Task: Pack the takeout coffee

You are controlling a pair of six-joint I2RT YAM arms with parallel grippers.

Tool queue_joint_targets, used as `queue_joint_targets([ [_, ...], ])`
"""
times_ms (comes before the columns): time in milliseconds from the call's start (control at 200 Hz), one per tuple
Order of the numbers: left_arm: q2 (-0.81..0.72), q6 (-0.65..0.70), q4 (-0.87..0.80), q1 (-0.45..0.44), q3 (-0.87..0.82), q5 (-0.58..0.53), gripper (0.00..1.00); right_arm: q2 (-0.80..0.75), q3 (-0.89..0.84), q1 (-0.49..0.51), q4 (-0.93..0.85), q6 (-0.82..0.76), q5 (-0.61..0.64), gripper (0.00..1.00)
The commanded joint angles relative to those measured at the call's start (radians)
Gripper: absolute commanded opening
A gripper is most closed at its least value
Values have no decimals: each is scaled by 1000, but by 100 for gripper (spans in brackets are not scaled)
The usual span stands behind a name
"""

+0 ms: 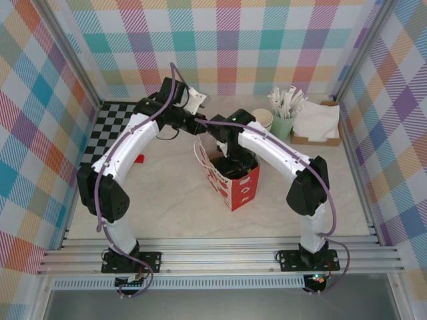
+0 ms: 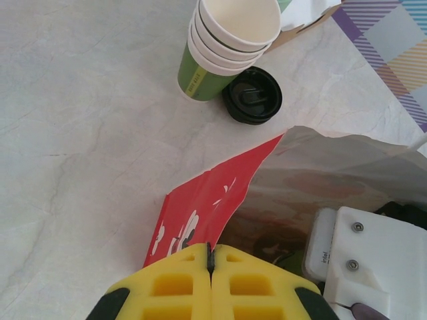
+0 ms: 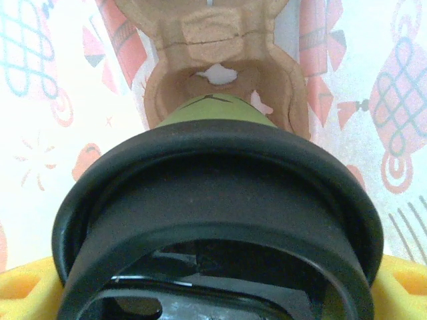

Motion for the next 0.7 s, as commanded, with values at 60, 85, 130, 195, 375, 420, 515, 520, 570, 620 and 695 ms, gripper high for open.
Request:
queue_joint_targets([
  [60,-26,-4,1,-6,25,-26,0,28,11,-6,-48,17,-7,36],
  [85,-26,-3,0,-7,26,-29,0,30,9,-6,-47,17,-7,36],
  [130,-27,-4,-2,-7,25,-30,0,34,7,-7,-46,14,-6,36],
  [195,-27,-4,-2,-7,24,-27,0,40,3,-6,-43,10,-6,36],
  [375,-30,1,-2,-7,24,-17,0,41,-8,-7,-29,6,-10,36],
  [420,-28,2,-2,-7,24,-17,0,39,-12,-6,-28,4,-11,36],
  [515,-27,3,-3,-7,24,-15,0,37,-19,-6,-24,1,-10,36],
  [520,-27,3,-3,-7,24,-14,0,37,-19,-6,-24,1,-10,36],
  [570,-27,4,-3,-7,24,-14,0,38,-20,-6,-21,1,-11,36],
  [620,-28,6,-4,-7,24,-14,0,38,-23,-6,-18,1,-12,36],
  [695,-28,9,-6,-7,24,-14,0,38,-25,-6,-15,0,-11,36],
])
